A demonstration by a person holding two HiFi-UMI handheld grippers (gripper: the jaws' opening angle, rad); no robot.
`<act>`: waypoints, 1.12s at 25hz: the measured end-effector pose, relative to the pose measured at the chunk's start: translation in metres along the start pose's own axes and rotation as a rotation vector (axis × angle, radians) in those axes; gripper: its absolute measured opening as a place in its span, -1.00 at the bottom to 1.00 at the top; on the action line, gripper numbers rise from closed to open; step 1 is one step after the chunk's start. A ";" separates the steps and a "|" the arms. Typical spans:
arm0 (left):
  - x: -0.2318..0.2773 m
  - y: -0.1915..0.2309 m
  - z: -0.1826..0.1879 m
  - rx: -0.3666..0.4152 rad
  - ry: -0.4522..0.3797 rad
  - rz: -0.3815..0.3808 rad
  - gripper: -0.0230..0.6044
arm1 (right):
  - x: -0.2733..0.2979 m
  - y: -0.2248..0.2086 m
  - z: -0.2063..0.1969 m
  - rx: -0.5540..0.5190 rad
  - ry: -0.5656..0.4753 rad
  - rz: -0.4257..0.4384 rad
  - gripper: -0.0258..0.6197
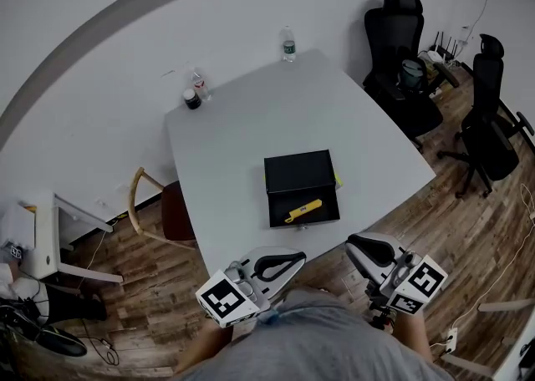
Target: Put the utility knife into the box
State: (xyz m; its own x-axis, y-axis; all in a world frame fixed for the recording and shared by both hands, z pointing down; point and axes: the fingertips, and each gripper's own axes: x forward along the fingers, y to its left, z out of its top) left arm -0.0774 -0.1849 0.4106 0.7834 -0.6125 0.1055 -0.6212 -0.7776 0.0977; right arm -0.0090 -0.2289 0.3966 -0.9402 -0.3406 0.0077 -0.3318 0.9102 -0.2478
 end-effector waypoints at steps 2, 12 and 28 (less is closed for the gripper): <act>-0.004 0.003 -0.006 0.017 -0.007 -0.006 -0.87 | 0.001 0.003 -0.004 -0.012 0.006 0.013 -0.78; -0.009 0.004 -0.016 0.021 0.006 0.002 -0.87 | 0.004 0.023 -0.023 -0.020 0.044 0.111 -0.78; 0.004 -0.003 -0.039 -0.021 -0.009 -0.047 -0.87 | 0.000 0.016 -0.061 -0.012 0.084 0.096 -0.79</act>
State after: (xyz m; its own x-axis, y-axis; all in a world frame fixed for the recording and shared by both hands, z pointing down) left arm -0.0735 -0.1790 0.4496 0.8116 -0.5769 0.0917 -0.5842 -0.8022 0.1235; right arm -0.0193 -0.1997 0.4521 -0.9706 -0.2314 0.0662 -0.2406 0.9405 -0.2401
